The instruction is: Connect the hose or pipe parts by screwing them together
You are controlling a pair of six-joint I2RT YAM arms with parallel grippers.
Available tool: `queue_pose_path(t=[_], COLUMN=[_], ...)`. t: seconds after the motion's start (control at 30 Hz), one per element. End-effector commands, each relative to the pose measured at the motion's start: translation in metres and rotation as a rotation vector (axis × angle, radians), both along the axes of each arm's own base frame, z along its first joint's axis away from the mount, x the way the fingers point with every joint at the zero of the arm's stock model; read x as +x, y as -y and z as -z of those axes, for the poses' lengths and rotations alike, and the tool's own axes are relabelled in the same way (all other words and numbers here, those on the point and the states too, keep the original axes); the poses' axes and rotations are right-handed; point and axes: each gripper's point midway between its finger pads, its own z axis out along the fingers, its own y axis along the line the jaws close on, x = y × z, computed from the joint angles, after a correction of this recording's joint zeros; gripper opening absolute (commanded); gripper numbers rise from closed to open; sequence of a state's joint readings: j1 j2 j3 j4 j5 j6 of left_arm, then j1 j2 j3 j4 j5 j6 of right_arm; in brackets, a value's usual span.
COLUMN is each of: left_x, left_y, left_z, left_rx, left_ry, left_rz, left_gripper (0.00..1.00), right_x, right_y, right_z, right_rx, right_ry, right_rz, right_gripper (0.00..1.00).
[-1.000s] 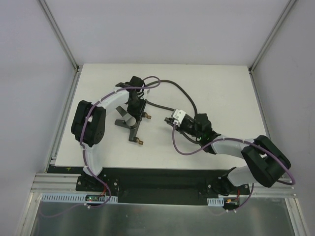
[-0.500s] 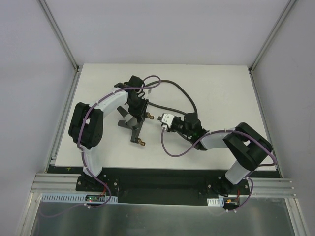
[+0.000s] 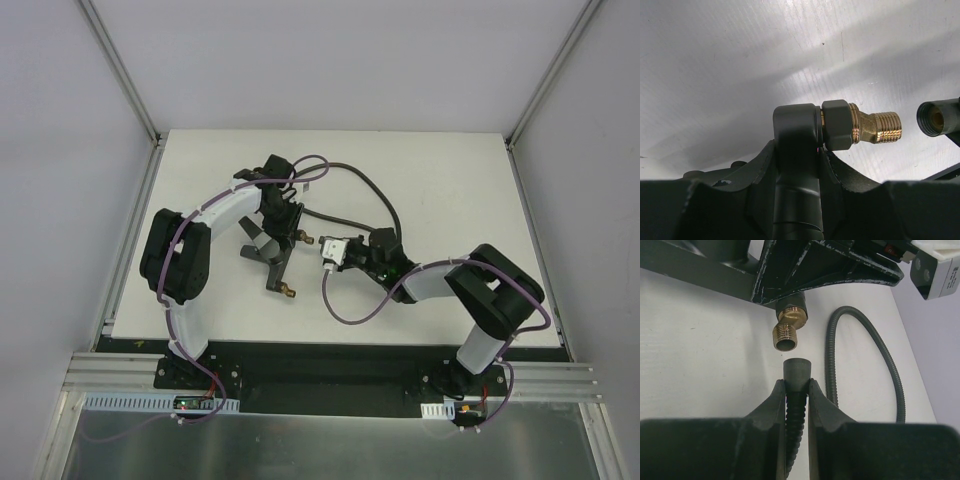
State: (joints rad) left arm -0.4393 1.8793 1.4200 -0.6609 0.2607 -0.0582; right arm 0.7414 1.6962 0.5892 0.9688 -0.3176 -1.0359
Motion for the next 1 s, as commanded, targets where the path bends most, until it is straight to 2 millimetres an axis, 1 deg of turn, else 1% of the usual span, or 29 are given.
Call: queue_pose_path(t=[0.0,0.07,0.23,0.27,0.47,0.57,0.83,0.97], left_x=[-0.007,-0.008,-0.010,-0.011,-0.012,-0.013,-0.013,-0.013], left_y=[0.008,0.009,0.011,0.011,0.012,0.014,0.013,0.014], left_z=[-0.034,-0.036,-0.038,-0.038,-0.038,-0.040,-0.040,-0.040], left_rx=[-0.057,-0.061,-0.073,-0.073,-0.077,-0.084,-0.084,-0.086], left_ry=[0.034,0.034,0.025,0.023,0.017,0.014,0.013,0.012], left_rz=[0.027,0.029,0.037,0.034,0.042,0.043,0.043,0.046], left_gripper=[0.00,0.00,0.00,0.00,0.00,0.00,0.00,0.00], right_x=[0.000,-0.001,0.001,0.000,-0.003,-0.005,-0.002,-0.004], right_y=[-0.012,-0.015,-0.021,-0.021,-0.026,-0.027,-0.028,-0.029], right_z=[-0.019,-0.017,-0.021,-0.018,-0.017,-0.015,-0.012,-0.010], right_rx=[0.013,-0.007,-0.030,-0.043,-0.059,-0.074,-0.104,-0.115], right_ry=[0.127,0.136,0.167,0.166,0.178,0.179,0.178,0.182], right_rz=[-0.073,-0.083,-0.087,-0.089,-0.110,-0.117,-0.111,-0.127], right_gripper=[0.01,0.01,0.01,0.01,0.01,0.01,0.01,0.01])
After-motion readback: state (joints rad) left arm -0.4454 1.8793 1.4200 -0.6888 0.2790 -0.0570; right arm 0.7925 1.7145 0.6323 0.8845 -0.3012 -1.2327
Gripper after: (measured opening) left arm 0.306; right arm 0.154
